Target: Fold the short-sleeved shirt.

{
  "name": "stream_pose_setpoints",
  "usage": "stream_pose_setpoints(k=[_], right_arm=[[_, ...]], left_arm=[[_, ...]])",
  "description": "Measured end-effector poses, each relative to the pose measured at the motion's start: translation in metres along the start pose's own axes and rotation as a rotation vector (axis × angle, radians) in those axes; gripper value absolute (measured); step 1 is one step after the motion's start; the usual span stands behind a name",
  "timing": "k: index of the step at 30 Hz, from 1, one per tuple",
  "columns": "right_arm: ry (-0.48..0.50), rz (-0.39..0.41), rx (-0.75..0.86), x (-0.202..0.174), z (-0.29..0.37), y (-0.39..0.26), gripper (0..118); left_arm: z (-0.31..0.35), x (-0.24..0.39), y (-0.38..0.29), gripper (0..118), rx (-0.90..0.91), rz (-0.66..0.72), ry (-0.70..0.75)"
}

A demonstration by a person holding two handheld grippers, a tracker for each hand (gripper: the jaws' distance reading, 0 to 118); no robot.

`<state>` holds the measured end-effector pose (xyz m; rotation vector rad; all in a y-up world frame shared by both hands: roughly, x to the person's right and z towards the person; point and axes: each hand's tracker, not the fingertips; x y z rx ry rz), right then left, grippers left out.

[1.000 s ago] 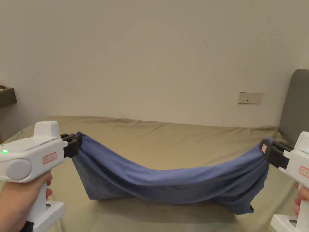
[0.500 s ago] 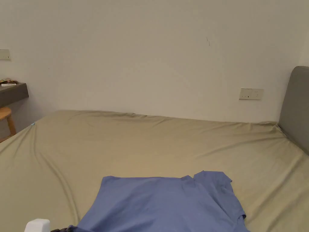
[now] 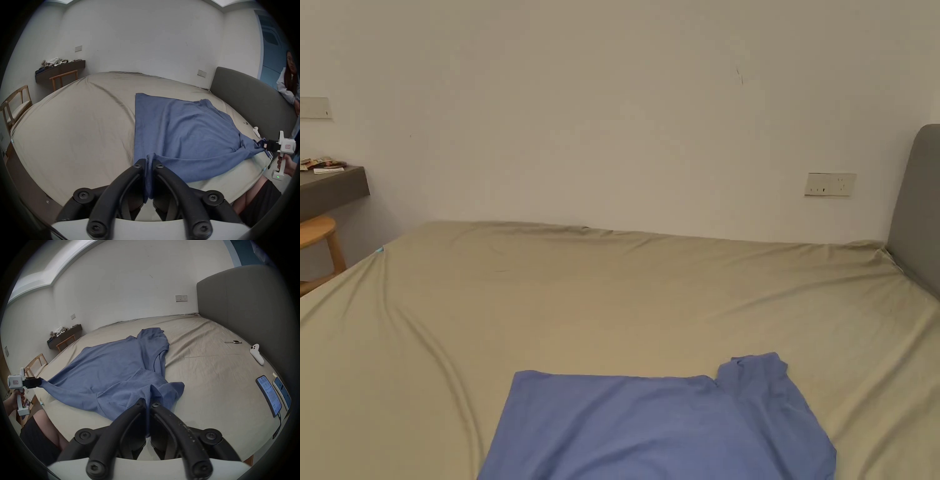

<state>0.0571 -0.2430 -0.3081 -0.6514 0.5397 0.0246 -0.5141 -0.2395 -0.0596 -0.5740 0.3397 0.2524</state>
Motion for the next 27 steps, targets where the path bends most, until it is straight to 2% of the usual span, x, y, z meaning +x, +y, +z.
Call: stream_pose_setpoints(k=[1,2,3,4,5,6,9,11,13,14,15,16,17,19,21,25,26,27], right_arm=[[0.001,-0.017,0.012,0.002,0.002,-0.002,36],[-0.006,-0.017,0.018,0.003,0.003,-0.002,46],[-0.053,-0.009,0.039,0.002,0.008,-0.001,46],[-0.114,0.009,0.066,-0.001,0.016,0.002,103],[-0.130,0.007,0.103,-0.002,0.027,0.004,118],[-0.133,0.018,0.184,-0.003,0.038,0.010,115],[-0.118,-0.022,0.300,-0.006,0.089,0.031,118],[-0.153,-0.017,0.393,-0.018,0.119,0.038,118],[-0.186,0.032,0.396,-0.034,0.141,0.039,117],[-0.175,0.054,0.418,-0.039,0.148,0.036,107],[-0.158,0.071,0.451,-0.046,0.154,0.030,84],[-0.148,0.081,0.466,-0.052,0.158,0.027,38],[-0.170,0.083,0.465,-0.057,0.158,0.024,2],[-0.206,0.101,0.454,-0.064,0.160,0.018,3],[-0.134,0.074,0.436,-0.059,0.160,0.018,3],[-0.138,0.085,0.428,-0.051,0.162,0.017,3],[-0.139,0.083,0.428,-0.047,0.164,0.018,3],[-0.141,0.077,0.425,-0.043,0.165,0.020,3]], left_arm=[[0.002,0.002,0.000,50,0.012,-0.010,0.034],[0.006,0.002,0.002,62,0.025,-0.015,0.063],[0.013,0.003,0.003,62,0.050,-0.007,0.095],[0.021,0.003,0.007,108,0.077,-0.006,0.110],[0.032,0.004,0.011,118,0.121,-0.005,0.116],[0.051,0.002,0.019,116,0.217,-0.017,0.078],[0.104,0.015,0.041,118,0.329,-0.014,0.060],[0.139,0.031,0.049,118,0.410,-0.049,0.072],[0.167,0.044,0.050,118,0.449,-0.088,0.077],[0.174,0.047,0.048,115,0.447,-0.078,0.079],[0.178,0.054,0.044,102,0.469,-0.060,0.100],[0.182,0.056,0.039,58,0.471,-0.056,0.098],[0.182,0.055,0.037,9,0.463,-0.043,0.089],[0.171,0.056,0.029,4,0.420,-0.036,0.176],[0.157,0.049,0.021,4,0.356,-0.028,0.106],[0.118,0.039,0.014,1,0.217,-0.069,0.128],[0.103,0.036,0.012,4,0.165,-0.071,0.125],[0.089,0.029,0.011,20,0.131,-0.036,0.115]])
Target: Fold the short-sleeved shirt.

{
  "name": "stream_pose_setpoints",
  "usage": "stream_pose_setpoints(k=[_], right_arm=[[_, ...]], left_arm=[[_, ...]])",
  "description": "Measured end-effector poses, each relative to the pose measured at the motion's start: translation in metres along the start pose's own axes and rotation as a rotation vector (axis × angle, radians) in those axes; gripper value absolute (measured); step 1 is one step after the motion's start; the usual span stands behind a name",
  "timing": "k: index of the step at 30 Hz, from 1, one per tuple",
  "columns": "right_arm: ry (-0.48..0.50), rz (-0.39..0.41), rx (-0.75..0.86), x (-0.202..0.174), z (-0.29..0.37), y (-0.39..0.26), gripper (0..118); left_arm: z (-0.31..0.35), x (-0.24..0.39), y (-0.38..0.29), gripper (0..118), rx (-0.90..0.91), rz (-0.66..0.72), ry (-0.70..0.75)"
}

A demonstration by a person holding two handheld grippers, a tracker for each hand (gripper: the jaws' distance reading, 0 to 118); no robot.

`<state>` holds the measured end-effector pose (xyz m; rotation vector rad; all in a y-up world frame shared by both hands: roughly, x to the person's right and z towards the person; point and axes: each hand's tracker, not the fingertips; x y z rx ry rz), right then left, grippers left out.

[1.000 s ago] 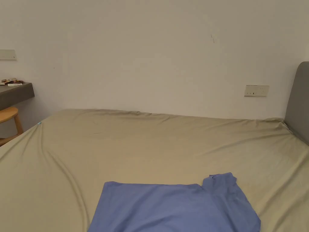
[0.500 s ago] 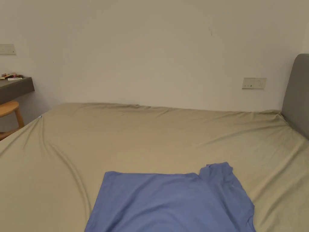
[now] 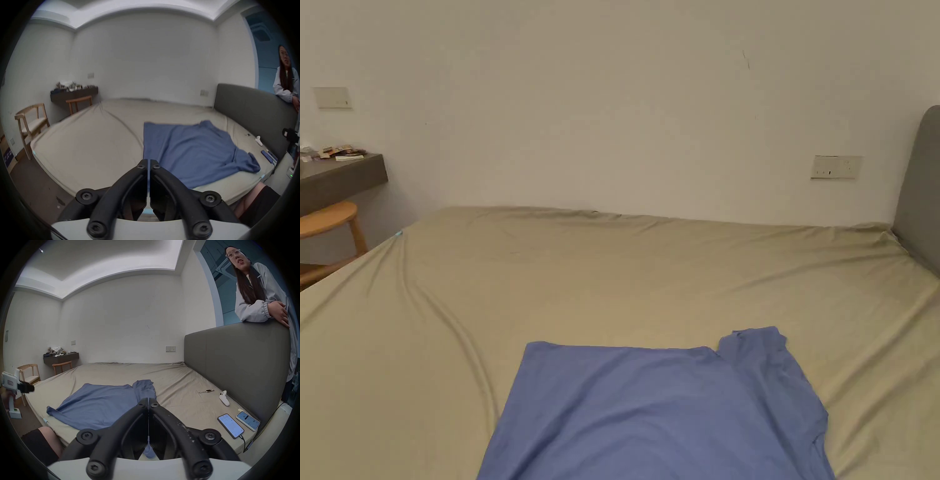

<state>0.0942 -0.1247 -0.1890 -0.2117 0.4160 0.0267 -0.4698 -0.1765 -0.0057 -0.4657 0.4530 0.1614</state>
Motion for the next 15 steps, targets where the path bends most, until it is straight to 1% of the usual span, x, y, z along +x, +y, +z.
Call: stream_pose_setpoints(k=[1,2,3,4,5,6,7,8,10,11,12,13,14,15], right_arm=[[-0.012,0.000,0.004,-0.001,0.004,0.001,3],[-0.018,-0.007,0.004,0.001,0.005,0.001,3],[-0.018,-0.018,-0.002,0.005,0.004,0.001,2],[-0.027,-0.029,-0.006,0.007,0.004,0.000,2],[-0.032,-0.034,-0.007,0.007,0.006,-0.001,3],[-0.029,-0.042,-0.015,0.008,0.006,-0.002,3],[-0.032,-0.046,-0.021,0.009,0.005,-0.004,3],[-0.036,-0.045,-0.025,0.010,0.004,-0.005,3],[-0.039,-0.040,-0.038,0.009,0.003,-0.010,3],[-0.039,-0.046,-0.044,0.010,0.002,-0.011,3],[-0.038,-0.047,-0.050,0.011,0.000,-0.012,3],[-0.043,-0.043,-0.054,0.009,0.000,-0.014,3],[-0.045,-0.042,-0.060,0.008,-0.002,-0.015,3],[-0.043,-0.046,-0.073,0.009,-0.005,-0.016,3]], left_arm=[[-0.014,-0.003,-0.004,72,-0.035,0.024,0.000],[-0.028,-0.005,-0.007,112,-0.089,0.043,0.005],[-0.046,-0.007,-0.011,118,-0.158,0.063,0.010],[-0.061,-0.009,-0.016,113,-0.223,0.029,0.003],[-0.076,-0.021,-0.013,112,-0.194,-0.018,-0.051],[-0.096,-0.026,-0.010,112,-0.192,-0.029,-0.054],[-0.119,-0.028,-0.005,113,-0.241,-0.056,-0.028],[-0.097,-0.007,-0.025,114,-0.294,-0.067,0.002],[-0.111,-0.008,-0.030,115,-0.316,-0.015,0.011],[-0.116,-0.008,-0.031,113,-0.313,0.013,-0.014],[-0.113,-0.012,-0.041,102,-0.323,0.038,-0.033],[-0.113,-0.012,-0.043,56,-0.303,0.039,-0.027],[-0.112,-0.010,-0.046,0,-0.296,0.029,-0.032],[-0.109,-0.005,-0.046,3,-0.328,-0.038,0.010]])
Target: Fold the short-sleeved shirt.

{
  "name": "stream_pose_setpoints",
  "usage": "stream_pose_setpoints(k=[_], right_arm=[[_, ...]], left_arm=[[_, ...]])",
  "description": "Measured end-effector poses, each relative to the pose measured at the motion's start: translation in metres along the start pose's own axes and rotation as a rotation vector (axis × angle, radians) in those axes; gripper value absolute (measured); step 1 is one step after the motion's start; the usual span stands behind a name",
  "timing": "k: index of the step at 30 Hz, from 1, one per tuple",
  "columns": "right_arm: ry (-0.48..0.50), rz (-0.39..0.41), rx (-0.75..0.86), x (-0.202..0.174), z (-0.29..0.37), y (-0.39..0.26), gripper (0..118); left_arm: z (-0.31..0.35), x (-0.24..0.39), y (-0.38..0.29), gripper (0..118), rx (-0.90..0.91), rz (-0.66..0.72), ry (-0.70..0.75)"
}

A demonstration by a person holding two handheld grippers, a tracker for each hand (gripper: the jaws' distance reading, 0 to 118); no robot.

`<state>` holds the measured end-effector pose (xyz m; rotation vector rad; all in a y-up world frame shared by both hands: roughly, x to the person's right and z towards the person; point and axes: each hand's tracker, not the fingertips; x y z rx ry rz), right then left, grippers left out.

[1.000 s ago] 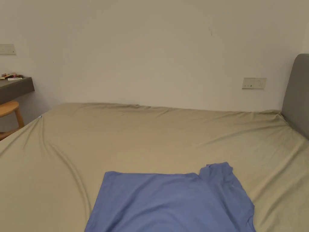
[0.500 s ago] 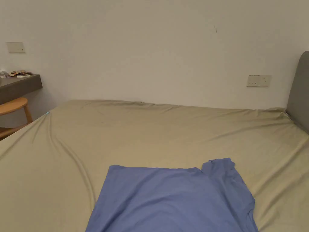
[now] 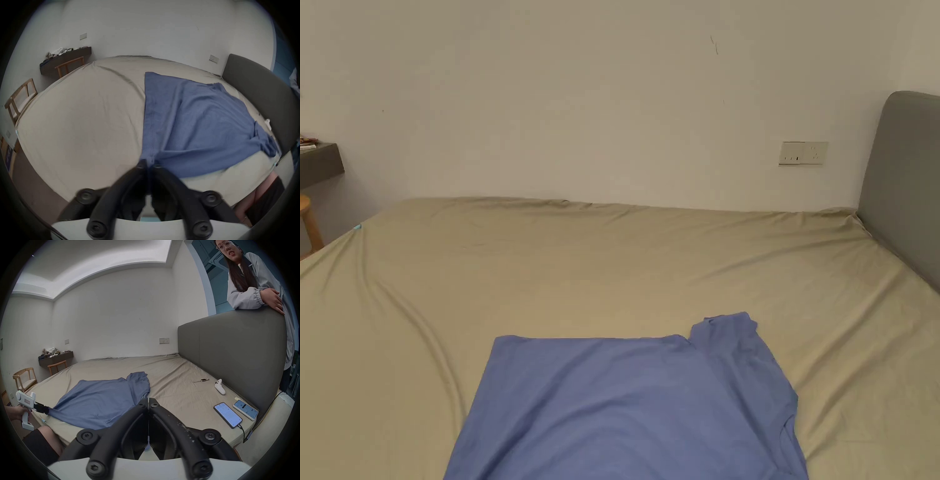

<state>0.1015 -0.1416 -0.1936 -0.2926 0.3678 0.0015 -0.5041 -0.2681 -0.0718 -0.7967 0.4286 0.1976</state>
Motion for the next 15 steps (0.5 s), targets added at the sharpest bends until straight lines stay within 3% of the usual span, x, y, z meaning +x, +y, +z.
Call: stream_pose_setpoints(k=[3,9,10,11,13,15], right_arm=[[0.013,0.006,-0.028,0.000,-0.011,-0.007,3],[0.120,0.063,-0.190,-0.004,-0.058,-0.016,3],[0.151,0.060,-0.241,-0.004,-0.070,-0.020,13],[0.168,0.060,-0.279,-0.005,-0.080,-0.023,39],[0.203,0.019,-0.365,-0.002,-0.108,-0.036,118],[0.187,0.024,-0.481,-0.002,-0.132,-0.052,116]], left_arm=[[0.018,0.004,-0.004,3,0.009,0.077,-0.120],[0.033,-0.010,-0.005,3,0.101,0.118,-0.100],[0.038,-0.012,0.000,3,0.107,0.114,-0.086],[0.042,-0.015,0.004,3,0.104,0.113,-0.091],[0.042,-0.015,0.007,3,0.102,0.100,-0.108],[0.044,-0.014,0.014,3,0.104,0.093,-0.112]])
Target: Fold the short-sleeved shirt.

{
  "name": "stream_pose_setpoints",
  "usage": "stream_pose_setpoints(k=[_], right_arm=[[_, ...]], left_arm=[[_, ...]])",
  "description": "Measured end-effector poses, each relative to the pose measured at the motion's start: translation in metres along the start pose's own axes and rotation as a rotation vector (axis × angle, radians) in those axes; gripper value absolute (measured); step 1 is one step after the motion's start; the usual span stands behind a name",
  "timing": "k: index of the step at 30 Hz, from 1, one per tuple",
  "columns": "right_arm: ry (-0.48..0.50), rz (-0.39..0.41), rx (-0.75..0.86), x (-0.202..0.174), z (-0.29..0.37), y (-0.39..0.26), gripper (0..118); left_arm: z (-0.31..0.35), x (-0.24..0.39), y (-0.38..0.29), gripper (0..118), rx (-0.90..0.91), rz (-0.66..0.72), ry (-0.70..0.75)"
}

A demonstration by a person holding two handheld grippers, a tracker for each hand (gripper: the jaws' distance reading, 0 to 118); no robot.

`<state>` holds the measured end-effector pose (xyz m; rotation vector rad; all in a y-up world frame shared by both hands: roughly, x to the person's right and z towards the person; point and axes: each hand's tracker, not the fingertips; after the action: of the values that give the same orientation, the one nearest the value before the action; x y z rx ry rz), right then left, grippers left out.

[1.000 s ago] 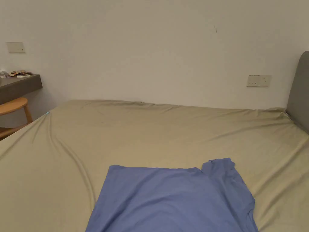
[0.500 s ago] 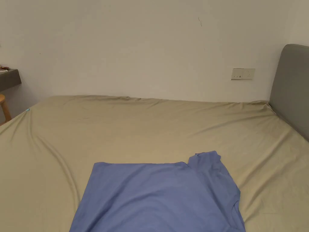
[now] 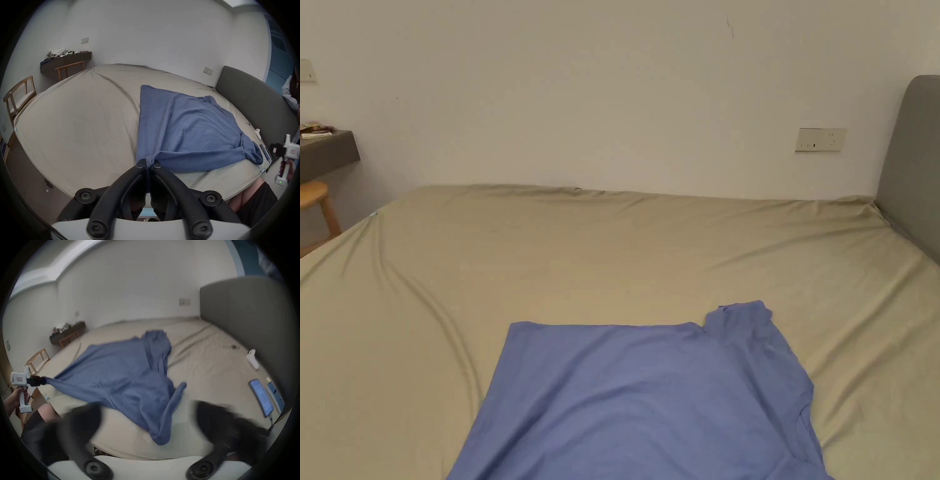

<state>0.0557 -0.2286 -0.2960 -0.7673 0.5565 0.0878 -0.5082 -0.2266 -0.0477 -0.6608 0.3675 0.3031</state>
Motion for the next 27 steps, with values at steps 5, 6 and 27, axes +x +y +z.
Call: stream_pose_setpoints(k=[5,6,27], right_arm=[[-0.108,0.053,-0.100,0.002,-0.047,-0.011,116],[-0.120,0.048,-0.112,0.005,-0.056,-0.014,116],[0.035,-0.054,-0.015,0.018,0.066,-0.047,6]], left_arm=[[-0.004,0.002,0.004,3,0.009,-0.006,0.000],[-0.005,0.002,0.000,3,0.006,-0.007,0.003],[0.077,0.001,-0.036,3,0.061,-0.036,-0.043]])
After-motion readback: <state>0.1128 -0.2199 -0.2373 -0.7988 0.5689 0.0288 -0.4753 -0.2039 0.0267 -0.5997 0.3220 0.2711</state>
